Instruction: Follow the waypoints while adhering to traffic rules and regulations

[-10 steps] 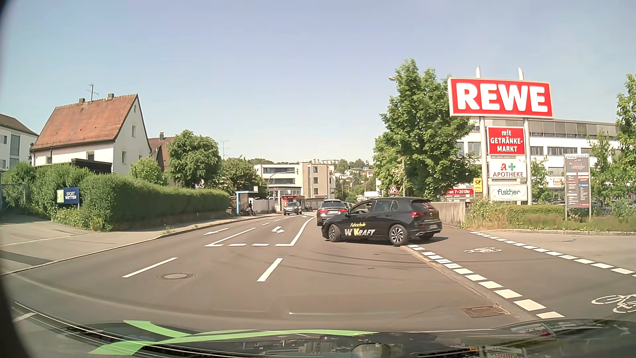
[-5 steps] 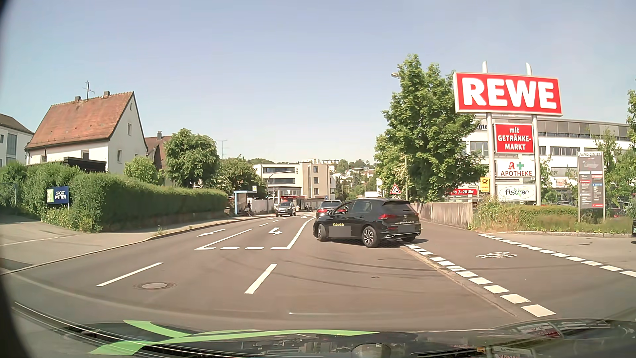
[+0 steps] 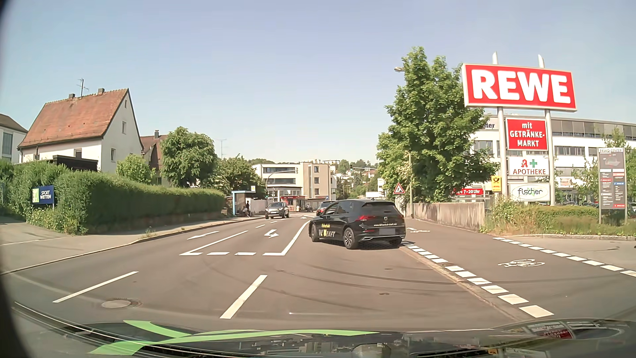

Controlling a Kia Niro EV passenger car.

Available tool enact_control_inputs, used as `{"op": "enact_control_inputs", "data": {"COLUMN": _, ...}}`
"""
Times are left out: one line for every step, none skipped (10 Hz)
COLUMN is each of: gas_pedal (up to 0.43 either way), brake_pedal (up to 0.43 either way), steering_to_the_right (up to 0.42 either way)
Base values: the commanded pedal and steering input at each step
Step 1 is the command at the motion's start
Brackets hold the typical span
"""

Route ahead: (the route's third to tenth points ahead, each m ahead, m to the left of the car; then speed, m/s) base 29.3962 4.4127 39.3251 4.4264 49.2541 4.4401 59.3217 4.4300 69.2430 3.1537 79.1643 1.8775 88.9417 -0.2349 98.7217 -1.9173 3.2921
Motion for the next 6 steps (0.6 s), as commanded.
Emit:
{"op": "enact_control_inputs", "data": {"gas_pedal": 0.0, "brake_pedal": 0.0, "steering_to_the_right": -0.011}}
{"op": "enact_control_inputs", "data": {"gas_pedal": 0.0, "brake_pedal": 0.0, "steering_to_the_right": -0.01}}
{"op": "enact_control_inputs", "data": {"gas_pedal": 0.0, "brake_pedal": 0.0, "steering_to_the_right": -0.01}}
{"op": "enact_control_inputs", "data": {"gas_pedal": 0.0, "brake_pedal": 0.0, "steering_to_the_right": -0.01}}
{"op": "enact_control_inputs", "data": {"gas_pedal": 0.0, "brake_pedal": 0.0, "steering_to_the_right": -0.01}}
{"op": "enact_control_inputs", "data": {"gas_pedal": 0.0, "brake_pedal": 0.0, "steering_to_the_right": -0.01}}
